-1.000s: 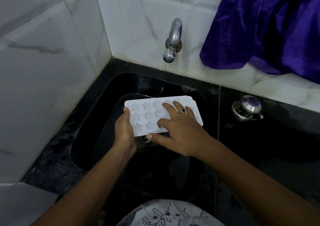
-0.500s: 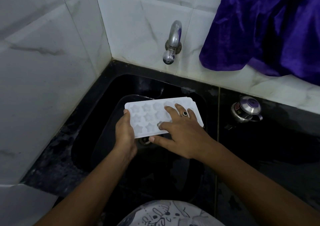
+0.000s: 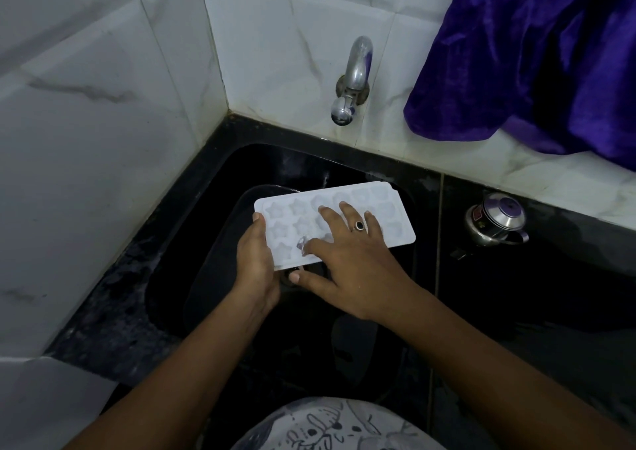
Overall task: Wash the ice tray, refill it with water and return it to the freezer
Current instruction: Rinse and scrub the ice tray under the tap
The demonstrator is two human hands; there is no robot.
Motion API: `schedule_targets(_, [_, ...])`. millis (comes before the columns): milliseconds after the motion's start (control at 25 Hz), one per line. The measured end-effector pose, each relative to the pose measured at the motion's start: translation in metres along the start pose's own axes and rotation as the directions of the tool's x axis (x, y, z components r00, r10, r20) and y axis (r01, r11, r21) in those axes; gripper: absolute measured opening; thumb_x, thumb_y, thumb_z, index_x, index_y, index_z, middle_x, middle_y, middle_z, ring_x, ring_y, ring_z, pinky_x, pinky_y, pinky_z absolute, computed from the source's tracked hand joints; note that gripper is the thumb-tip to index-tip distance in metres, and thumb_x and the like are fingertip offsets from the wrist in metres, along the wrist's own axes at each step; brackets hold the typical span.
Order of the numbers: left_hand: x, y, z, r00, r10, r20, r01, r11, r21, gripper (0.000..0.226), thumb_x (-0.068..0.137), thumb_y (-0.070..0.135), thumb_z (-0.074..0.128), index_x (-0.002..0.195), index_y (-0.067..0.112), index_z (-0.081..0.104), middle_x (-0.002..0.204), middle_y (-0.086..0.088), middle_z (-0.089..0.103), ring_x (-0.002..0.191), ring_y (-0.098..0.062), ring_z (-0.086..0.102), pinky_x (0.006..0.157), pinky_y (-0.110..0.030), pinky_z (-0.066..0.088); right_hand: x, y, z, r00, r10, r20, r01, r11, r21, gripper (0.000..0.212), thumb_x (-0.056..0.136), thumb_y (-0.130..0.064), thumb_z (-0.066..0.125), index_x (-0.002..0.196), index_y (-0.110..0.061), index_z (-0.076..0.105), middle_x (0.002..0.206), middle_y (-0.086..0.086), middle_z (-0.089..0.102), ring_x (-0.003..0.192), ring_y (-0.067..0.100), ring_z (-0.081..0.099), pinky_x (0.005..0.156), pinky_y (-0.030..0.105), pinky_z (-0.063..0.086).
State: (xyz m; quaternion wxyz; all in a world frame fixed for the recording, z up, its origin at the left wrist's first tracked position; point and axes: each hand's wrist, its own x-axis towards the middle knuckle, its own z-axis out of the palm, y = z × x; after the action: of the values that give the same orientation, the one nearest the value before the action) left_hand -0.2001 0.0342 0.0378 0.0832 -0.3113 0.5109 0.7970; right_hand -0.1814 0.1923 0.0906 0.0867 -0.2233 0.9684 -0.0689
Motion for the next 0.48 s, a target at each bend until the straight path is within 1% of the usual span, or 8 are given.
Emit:
schedule_targets(80, [0.0004,-0.0004,0.0018,1.0,-0.008,0.004,0.008,1.0,-0.004,0.05,0.112,0.052,0.039,0.122,0.017,0.073,0.108,-0.008,0.083,0.093,-0.03,0.081,0.075,-0.043,0.065,0.0039,-0.0019,0.0018,1.0,0.029,-0.001,-0.029,0.999,-0.014,0.067,0.094,-0.078,0.031,0.136,-0.036,0.061,0.172,0.011,0.014,0.159,0.038,0.003,0.124,0.064,0.002])
schedule_targets(160, [0.001,0.001,0.0014,1.0,-0.023,0.012,0.023,0.999,-0.032,0.049,0.112,0.05,0.039,0.124,0.016,0.072,0.109,-0.009,0.082,0.093,-0.029,0.082,0.071,-0.04,0.068,0.0047,-0.005,0.004,0.999,0.034,-0.01,-0.034,0.999,0.007,0.071,0.093,-0.078,0.029,0.136,-0.032,0.061,0.172,0.011,0.013,0.159,0.037,0.001,0.125,0.064,0.003])
schedule_targets(200, [0.0009,0.0024,0.0012,0.999,-0.026,0.019,0.027,0.999,-0.037,0.05,0.112,0.05,0.038,0.126,0.015,0.072,0.112,-0.009,0.082,0.096,-0.029,0.081,0.074,-0.042,0.067,0.0042,-0.0054,0.0046,0.999,0.035,-0.003,-0.035,0.999,0.031,0.074,0.091,-0.08,0.027,0.137,-0.032,0.061,0.172,0.011,0.012,0.159,0.036,0.001,0.125,0.063,0.003])
schedule_targets(280, [0.0007,0.0046,-0.0005,0.999,-0.023,0.023,0.024,0.999,-0.032,0.053,0.112,0.051,0.036,0.131,0.015,0.07,0.117,-0.011,0.081,0.104,-0.033,0.079,0.087,-0.048,0.064,0.0035,-0.0041,0.0035,0.999,0.043,0.021,-0.045,0.992,0.115,0.08,0.087,-0.083,0.023,0.139,-0.035,0.059,0.172,0.008,0.013,0.159,0.032,0.0,0.125,0.061,0.002])
schedule_targets(360, [0.0003,0.0046,-0.0022,1.0,-0.01,0.023,0.01,1.0,-0.025,0.053,0.113,0.051,0.036,0.133,0.014,0.068,0.119,-0.011,0.08,0.11,-0.034,0.077,0.096,-0.052,0.06,0.0046,-0.0021,0.0,0.998,0.059,0.026,-0.063,0.972,0.228,0.072,0.088,-0.082,0.029,0.134,-0.039,0.062,0.171,0.005,0.015,0.158,0.028,0.001,0.126,0.057,0.001])
schedule_targets(440, [0.0006,0.0034,-0.0025,1.0,0.0,0.029,0.0,1.0,-0.015,0.053,0.113,0.05,0.036,0.133,0.014,0.068,0.12,-0.011,0.079,0.111,-0.033,0.077,0.099,-0.051,0.059,0.0065,-0.0016,-0.0021,0.996,0.081,0.031,-0.087,0.948,0.306,0.061,0.091,-0.079,0.037,0.127,-0.039,0.066,0.171,0.004,0.016,0.158,0.026,0.001,0.125,0.056,0.001])
schedule_targets(480, [0.0008,0.0033,-0.0019,1.0,-0.004,0.031,0.004,1.0,-0.015,0.053,0.113,0.05,0.036,0.134,0.014,0.068,0.121,-0.011,0.079,0.111,-0.033,0.077,0.1,-0.052,0.059,0.0069,-0.0016,-0.0018,0.996,0.085,0.034,-0.092,0.947,0.308,0.06,0.092,-0.078,0.039,0.126,-0.038,0.067,0.171,0.004,0.016,0.158,0.027,0.001,0.125,0.057,0.001])
